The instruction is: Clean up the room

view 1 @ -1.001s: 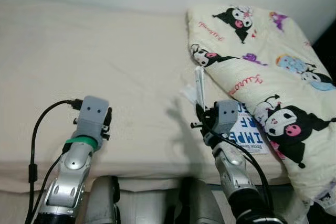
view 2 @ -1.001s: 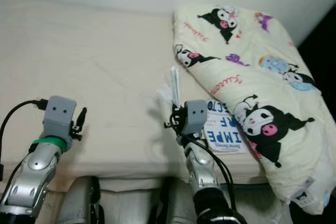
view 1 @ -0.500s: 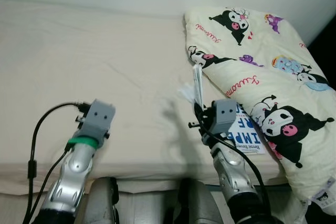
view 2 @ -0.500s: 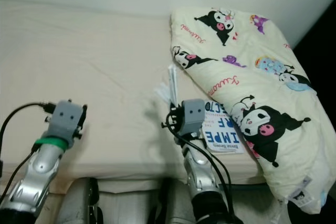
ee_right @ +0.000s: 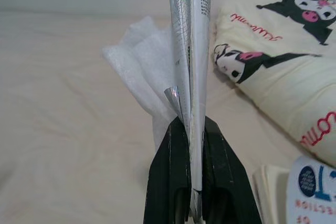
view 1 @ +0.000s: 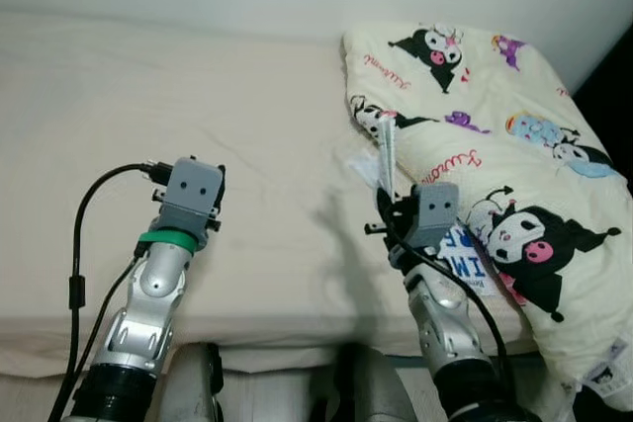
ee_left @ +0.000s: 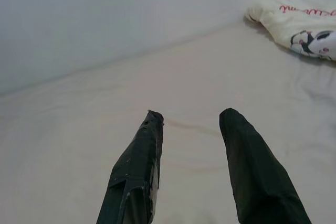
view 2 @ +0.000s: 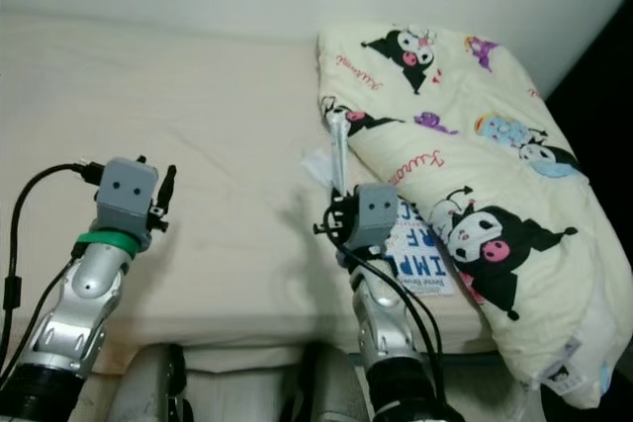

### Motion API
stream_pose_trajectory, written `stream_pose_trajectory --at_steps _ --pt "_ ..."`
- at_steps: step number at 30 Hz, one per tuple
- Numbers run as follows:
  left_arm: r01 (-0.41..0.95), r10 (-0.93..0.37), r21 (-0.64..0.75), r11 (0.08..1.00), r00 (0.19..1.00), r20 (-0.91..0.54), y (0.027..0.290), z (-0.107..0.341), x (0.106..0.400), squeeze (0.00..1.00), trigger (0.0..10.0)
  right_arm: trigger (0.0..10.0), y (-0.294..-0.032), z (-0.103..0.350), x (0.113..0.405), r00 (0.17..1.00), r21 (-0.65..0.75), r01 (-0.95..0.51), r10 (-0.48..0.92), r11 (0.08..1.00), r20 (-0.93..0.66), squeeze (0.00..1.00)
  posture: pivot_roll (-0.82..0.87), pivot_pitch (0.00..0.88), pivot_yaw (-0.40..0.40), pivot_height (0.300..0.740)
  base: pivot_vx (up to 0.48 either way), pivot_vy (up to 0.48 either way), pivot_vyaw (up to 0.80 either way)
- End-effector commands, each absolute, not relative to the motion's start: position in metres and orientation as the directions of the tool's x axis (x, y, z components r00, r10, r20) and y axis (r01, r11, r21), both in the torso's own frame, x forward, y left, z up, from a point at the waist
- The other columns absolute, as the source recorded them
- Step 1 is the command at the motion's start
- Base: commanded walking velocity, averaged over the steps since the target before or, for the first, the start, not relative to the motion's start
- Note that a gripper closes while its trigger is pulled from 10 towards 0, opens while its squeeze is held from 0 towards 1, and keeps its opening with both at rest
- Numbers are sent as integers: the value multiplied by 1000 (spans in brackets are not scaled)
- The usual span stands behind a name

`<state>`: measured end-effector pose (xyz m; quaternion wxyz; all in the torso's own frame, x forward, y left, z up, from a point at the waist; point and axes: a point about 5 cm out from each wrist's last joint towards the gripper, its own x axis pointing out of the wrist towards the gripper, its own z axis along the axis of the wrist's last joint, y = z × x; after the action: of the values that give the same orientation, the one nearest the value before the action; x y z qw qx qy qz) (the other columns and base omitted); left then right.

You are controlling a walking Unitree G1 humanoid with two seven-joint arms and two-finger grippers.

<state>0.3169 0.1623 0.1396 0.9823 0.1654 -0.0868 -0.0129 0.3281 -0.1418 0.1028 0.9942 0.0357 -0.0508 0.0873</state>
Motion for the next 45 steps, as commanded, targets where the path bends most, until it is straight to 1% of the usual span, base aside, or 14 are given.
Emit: stream_pose_trajectory --at_steps 1,6,10,21,27,34,45 --pt "11 -66 326 945 985 157 159 136 317 0 10000 10000 -144 99 326 984 74 -159 153 984 89 0 61 0 -51 661 0 0 0" --pt "15 -69 326 945 985 156 159 136 317 0 10000 10000 -144 98 326 984 75 -158 152 985 88 0 61 0 -51 671 0 0 0" --pt "24 -79 324 946 984 157 155 136 319 0 10000 10000 -145 97 325 985 77 -155 149 985 84 0 61 0 -52 696 0 0 0" --pt "49 -103 321 946 983 153 150 135 320 0 10000 10000 -147 95 325 987 77 -148 143 986 75 0 59 0 -53 740 0 0 0" --pt "85 -123 310 947 987 107 147 128 318 0 10000 10000 -147 92 323 990 77 -132 126 988 68 0 59 0 -48 740 0 0 0" --pt "89 -114 295 951 991 69 147 120 316 0 10000 10000 -143 87 320 989 84 -142 137 986 57 0 60 0 -45 740 0 0 0" --pt "107 -132 276 955 989 74 144 119 312 0 10000 10000 -138 85 319 987 87 -158 154 984 51 0 64 0 -43 740 0 0 0"
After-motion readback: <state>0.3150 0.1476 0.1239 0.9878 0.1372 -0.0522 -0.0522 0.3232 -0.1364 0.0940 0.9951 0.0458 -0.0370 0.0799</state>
